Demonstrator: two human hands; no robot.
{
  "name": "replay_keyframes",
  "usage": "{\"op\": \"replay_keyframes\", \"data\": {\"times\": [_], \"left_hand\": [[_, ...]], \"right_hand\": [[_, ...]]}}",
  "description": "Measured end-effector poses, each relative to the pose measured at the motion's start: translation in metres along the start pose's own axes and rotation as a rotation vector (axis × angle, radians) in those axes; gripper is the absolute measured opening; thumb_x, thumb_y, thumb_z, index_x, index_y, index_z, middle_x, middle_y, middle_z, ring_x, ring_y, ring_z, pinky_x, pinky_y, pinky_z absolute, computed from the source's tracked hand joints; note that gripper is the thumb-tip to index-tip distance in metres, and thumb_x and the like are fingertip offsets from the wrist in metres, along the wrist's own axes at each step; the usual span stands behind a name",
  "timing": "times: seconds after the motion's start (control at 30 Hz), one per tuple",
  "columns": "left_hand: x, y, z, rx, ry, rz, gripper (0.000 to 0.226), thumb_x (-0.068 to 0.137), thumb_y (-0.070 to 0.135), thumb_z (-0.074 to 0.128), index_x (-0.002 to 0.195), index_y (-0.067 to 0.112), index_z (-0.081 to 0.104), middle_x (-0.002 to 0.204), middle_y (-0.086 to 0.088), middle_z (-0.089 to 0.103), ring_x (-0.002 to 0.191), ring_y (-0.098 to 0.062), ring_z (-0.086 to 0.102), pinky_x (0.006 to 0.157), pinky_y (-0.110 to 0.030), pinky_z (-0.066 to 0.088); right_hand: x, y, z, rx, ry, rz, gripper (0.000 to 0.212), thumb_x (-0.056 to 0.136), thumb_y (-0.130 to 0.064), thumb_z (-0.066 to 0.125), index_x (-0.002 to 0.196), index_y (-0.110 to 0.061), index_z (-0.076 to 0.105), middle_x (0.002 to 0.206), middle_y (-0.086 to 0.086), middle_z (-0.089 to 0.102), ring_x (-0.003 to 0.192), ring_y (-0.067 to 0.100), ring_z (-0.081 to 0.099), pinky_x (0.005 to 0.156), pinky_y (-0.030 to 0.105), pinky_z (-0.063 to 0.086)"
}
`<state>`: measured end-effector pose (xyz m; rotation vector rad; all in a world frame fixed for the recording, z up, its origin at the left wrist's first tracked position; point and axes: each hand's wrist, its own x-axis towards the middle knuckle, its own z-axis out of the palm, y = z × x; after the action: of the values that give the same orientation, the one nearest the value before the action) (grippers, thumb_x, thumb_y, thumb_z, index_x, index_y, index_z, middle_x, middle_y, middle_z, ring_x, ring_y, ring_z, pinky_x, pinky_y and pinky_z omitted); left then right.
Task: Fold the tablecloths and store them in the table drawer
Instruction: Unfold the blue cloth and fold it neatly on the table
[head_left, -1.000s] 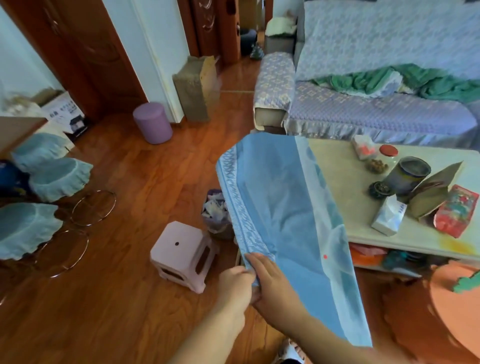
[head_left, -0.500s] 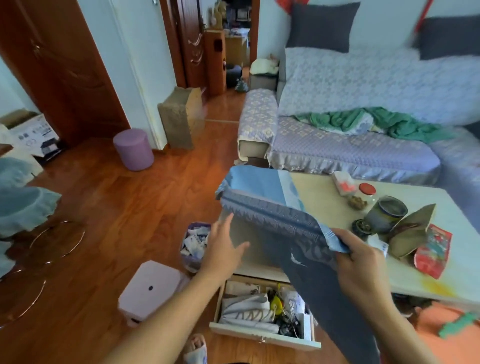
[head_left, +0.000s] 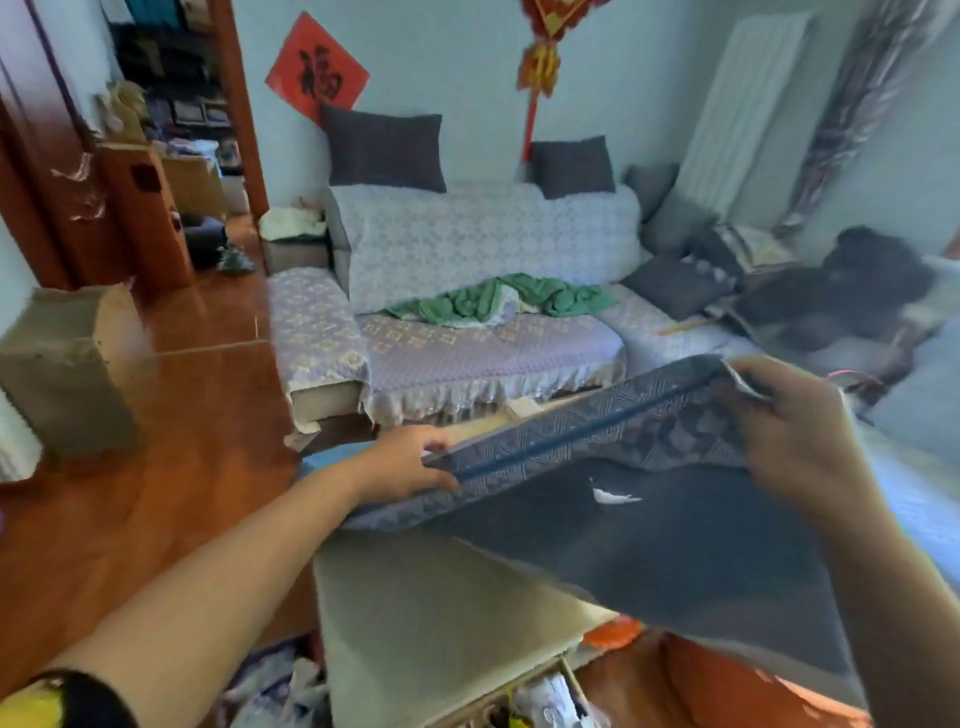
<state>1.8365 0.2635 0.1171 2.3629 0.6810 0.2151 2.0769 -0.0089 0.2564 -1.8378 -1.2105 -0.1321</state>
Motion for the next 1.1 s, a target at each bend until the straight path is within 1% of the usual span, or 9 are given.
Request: {"op": "replay_keyframes", "data": {"times": [0.1,0.2,0.3,0.37,0.47,0.53,0.93,1.03,1.1], "left_hand": [[0.003,-0.024,0.013,-0.135,0.166,0.036,0.029,0.085,0.018,0.08,0.084,0.032,0.055,0.086,0.007,0.061,0.082,-0.014,0.058,0.072,-0.035,0.043],[-0.008,-0.056,0.026,-0.115,0.45,-0.067,0.022,0.091,0.014,0.07,0.089,0.026,0.052,0.082,0.005,0.062,0.077,-0.018,0.058,0.068,-0.037,0.043],[-0.024,-0.074,0.028,0.042,0.606,0.202,0.009,0.094,0.018,0.05,0.095,0.019,0.059,0.085,-0.001,0.066,0.075,-0.025,0.063,0.067,-0.04,0.047],[-0.033,-0.08,0.023,0.07,0.546,0.388,0.026,0.088,0.018,0.041,0.103,0.021,0.062,0.09,0.0,0.067,0.078,-0.018,0.064,0.069,-0.033,0.049],[-0.031,-0.085,0.013,-0.009,0.541,0.375,0.03,0.09,0.019,0.041,0.109,0.029,0.062,0.098,0.012,0.067,0.085,-0.006,0.062,0.076,-0.024,0.05],[-0.023,-0.088,0.008,-0.033,0.583,0.338,0.021,0.094,0.018,0.048,0.106,0.031,0.06,0.095,0.01,0.067,0.084,-0.008,0.061,0.076,-0.026,0.048],[-0.023,-0.113,0.018,0.01,0.352,0.414,0.035,0.083,-0.005,0.072,0.109,0.019,0.067,0.112,0.009,0.06,0.097,-0.006,0.061,0.084,-0.02,0.05],[-0.027,-0.115,0.025,0.057,0.39,0.422,0.016,0.089,0.018,0.067,0.104,0.017,0.073,0.106,0.007,0.063,0.09,-0.014,0.066,0.078,-0.023,0.051],[-0.029,-0.113,0.031,0.119,0.354,0.378,0.041,0.098,0.051,0.051,0.108,0.02,0.076,0.108,0.006,0.065,0.094,-0.016,0.063,0.081,-0.03,0.049]], "right_hand": [[0.012,-0.024,0.009,0.017,0.114,0.022,0.025,0.095,-0.013,0.063,0.075,-0.027,0.063,0.065,-0.012,0.063,0.058,-0.002,0.049,0.058,0.016,0.04],[0.028,-0.039,0.016,0.018,0.196,0.067,0.024,0.094,-0.016,0.063,0.07,-0.011,0.058,0.064,0.008,0.059,0.06,0.012,0.046,0.059,0.037,0.043],[0.047,-0.05,0.025,0.049,0.263,0.155,0.024,0.088,-0.021,0.061,0.066,-0.012,0.055,0.059,0.005,0.056,0.052,0.014,0.044,0.054,0.033,0.038],[0.058,-0.057,0.031,0.068,0.273,0.194,0.02,0.085,-0.021,0.059,0.067,-0.011,0.058,0.061,0.009,0.063,0.047,0.018,0.05,0.05,0.034,0.041],[0.067,-0.064,0.04,0.096,0.251,0.211,0.018,0.085,-0.025,0.06,0.079,-0.008,0.064,0.073,0.02,0.068,0.064,0.038,0.068,0.058,0.057,0.056],[0.067,-0.07,0.044,0.107,0.237,0.196,0.023,0.083,-0.028,0.062,0.085,-0.006,0.064,0.079,0.024,0.068,0.068,0.034,0.067,0.063,0.063,0.055],[0.062,-0.084,0.046,0.07,0.265,0.142,0.019,0.086,-0.018,0.063,0.084,0.001,0.063,0.083,0.028,0.065,0.068,0.017,0.052,0.065,0.054,0.053],[0.064,-0.088,0.052,0.044,0.263,0.14,0.015,0.088,-0.015,0.063,0.079,-0.003,0.063,0.082,0.028,0.065,0.067,0.016,0.051,0.06,0.044,0.048],[0.067,-0.09,0.056,0.027,0.271,0.141,0.015,0.088,-0.016,0.064,0.078,-0.004,0.063,0.082,0.027,0.065,0.067,0.016,0.05,0.062,0.047,0.05]]}}
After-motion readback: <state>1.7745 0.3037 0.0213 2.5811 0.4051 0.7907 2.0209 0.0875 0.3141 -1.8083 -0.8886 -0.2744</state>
